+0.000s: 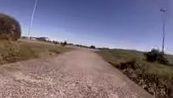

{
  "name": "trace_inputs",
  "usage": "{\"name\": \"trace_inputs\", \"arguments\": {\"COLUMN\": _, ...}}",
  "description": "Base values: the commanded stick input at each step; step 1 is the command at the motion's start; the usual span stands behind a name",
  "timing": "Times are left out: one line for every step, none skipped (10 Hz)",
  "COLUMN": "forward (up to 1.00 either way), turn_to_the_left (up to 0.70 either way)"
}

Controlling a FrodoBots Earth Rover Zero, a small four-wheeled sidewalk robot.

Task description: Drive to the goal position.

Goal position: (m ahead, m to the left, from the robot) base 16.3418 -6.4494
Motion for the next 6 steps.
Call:
{"name": "trace_inputs", "arguments": {"forward": 1.00, "turn_to_the_left": 0.00}}
{"name": "trace_inputs", "arguments": {"forward": 1.00, "turn_to_the_left": 0.00}}
{"name": "trace_inputs", "arguments": {"forward": 1.00, "turn_to_the_left": 0.00}}
{"name": "trace_inputs", "arguments": {"forward": 1.00, "turn_to_the_left": 0.00}}
{"name": "trace_inputs", "arguments": {"forward": 1.00, "turn_to_the_left": 0.00}}
{"name": "trace_inputs", "arguments": {"forward": 1.00, "turn_to_the_left": 0.00}}
